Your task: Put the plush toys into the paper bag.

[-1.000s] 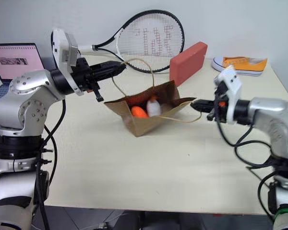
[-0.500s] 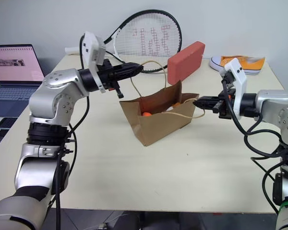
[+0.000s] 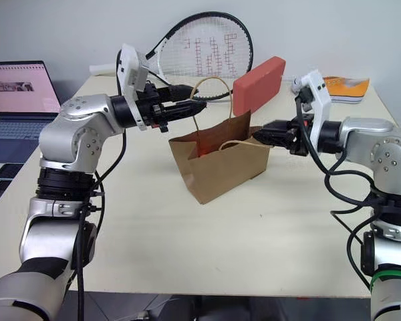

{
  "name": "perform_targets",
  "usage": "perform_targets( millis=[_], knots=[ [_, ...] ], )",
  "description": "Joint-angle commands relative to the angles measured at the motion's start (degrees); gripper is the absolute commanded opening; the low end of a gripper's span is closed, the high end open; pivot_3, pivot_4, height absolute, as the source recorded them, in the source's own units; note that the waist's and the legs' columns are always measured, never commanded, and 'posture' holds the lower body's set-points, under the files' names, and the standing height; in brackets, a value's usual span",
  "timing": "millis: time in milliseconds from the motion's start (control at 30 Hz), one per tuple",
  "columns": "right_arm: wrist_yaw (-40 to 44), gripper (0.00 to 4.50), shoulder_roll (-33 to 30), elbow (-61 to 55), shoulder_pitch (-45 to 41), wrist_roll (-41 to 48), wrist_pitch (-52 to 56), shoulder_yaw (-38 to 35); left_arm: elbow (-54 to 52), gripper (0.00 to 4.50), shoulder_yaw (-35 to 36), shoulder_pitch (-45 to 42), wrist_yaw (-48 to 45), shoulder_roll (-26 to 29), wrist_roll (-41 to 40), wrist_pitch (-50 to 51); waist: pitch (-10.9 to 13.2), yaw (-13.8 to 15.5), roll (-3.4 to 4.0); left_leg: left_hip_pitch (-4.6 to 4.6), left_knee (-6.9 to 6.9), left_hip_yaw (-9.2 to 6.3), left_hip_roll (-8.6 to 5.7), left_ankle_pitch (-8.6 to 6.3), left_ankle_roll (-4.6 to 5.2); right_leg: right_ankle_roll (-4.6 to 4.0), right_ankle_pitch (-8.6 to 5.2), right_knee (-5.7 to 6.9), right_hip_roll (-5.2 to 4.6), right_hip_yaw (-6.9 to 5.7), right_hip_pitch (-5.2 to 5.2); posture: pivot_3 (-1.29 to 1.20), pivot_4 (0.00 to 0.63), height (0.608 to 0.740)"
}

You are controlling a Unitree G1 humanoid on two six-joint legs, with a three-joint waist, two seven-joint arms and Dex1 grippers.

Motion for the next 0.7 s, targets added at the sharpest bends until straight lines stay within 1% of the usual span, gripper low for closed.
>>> perform_targets(
  millis=[33, 100, 133, 167, 300, 400, 467, 600, 700],
  knots=[
    [0.8, 3.49, -1.9, 1.2, -2.7, 0.6, -2.1, -3.1, -4.6, 3.35, 3.1, 0.8, 0.3, 2.3, -1.6, 1.2, 0.0, 0.0, 0.0, 0.0, 0.0, 0.0, 0.0, 0.0, 0.0, 0.0, 0.0, 0.0, 0.0, 0.0, 0.0, 0.0, 0.15, 0.74],
    [0.9, 4.24, -3.3, 3.8, -4.1, -0.3, -3.5, -4.1, -6.5, 3.98, 5.4, 2.6, 0.7, 3.6, -3.1, 2.1, 0.0, 0.0, 0.0, 0.0, 0.0, 0.01, 0.0, 0.0, 0.0, 0.0, 0.0, -0.01, 0.0, 0.0, 0.0, 0.0, 0.15, 0.74],
    [1.2, 4.5, -4.0, 4.7, -4.5, -0.6, -4.4, -4.3, -7.2, 4.26, 6.4, 3.4, 1.0, 4.1, -3.7, 2.5, 0.0, 0.0, 0.0, 0.0, 0.01, 0.03, 0.0, 0.0, 0.0, 0.0, 0.0, -0.01, -0.01, 0.01, 0.0, 0.0, 0.15, 0.74],
    [2.2, 4.5, -5.1, 5.4, -4.9, -0.4, -5.0, -4.5, -7.9, 4.47, 7.4, 4.4, 1.0, 4.7, -4.4, 2.9, 0.0, 0.0, 0.01, 0.01, 0.01, 0.06, 0.0, 0.0, 0.0, 0.0, 0.0, -0.01, -0.01, 0.04, 0.0, 0.0, 0.15, 0.74],
    [9.3, 4.5, -10.4, 4.0, -2.8, -1.1, -11.1, -3.2, -11.6, 4.47, 10.5, 9.4, 0.3, 7.3, -6.7, 3.9, 0.0, 0.0, 0.02, 0.01, -0.02, 0.08, 0.01, 0.0, 0.0, 0.0, -0.01, -0.03, -0.01, 0.05, -0.02, 0.0, 0.15, 0.74],
    [16.3, 4.5, -14.0, 0.9, 2.6, -5.3, -23.2, -1.8, -15.7, 4.47, 13.3, 15.4, -0.5, 9.2, -9.4, 5.6, 0.0, 0.0, 0.01, 0.01, -0.04, 0.09, 0.02, 0.0, 0.0, 0.0, -0.01, -0.06, -0.01, 0.04, -0.01, 0.0, 0.15, 0.74],
    [20.4, 4.5, -14.9, -1.9, 6.5, -5.5, -28.0, -1.9, -19.0, 4.47, 14.9, 20.3, -0.5, 10.0, -11.4, 6.8, 0.0, -0.1, 0.01, 0.01, -0.03, 0.14, 0.03, -0.01, -0.01, 0.01, -0.01, -0.09, -0.02, 0.07, 0.0, 0.0, 0.15, 0.74],
    [23.8, 4.5, -14.9, -7.9, 11.1, -0.8, -27.1, -2.2, -23.6, 4.47, 16.4, 28.3, 1.0, 9.4, -14.1, 8.0, 0.0, -0.1, 0.02, 0.05, -0.01, 0.21, 0.07, -0.01, 0.0, 0.01, -0.01, -0.04, -0.02, 0.1, -0.01, 0.0, 0.15, 0.74],
    [24.0, 4.5, -14.1, -11.5, 13.1, 1.7, -25.4, -1.2, -23.9, 4.47, 15.6, 31.5, 2.2, 7.8, -14.7, 7.7, 0.0, 0.1, 0.01, 0.1, 0.03, 0.2, 0.08, 0.0, 0.0, 0.02, 0.0, -0.02, -0.01, 0.09, 0.05, 0.0, 0.15, 0.74]
  ],
)
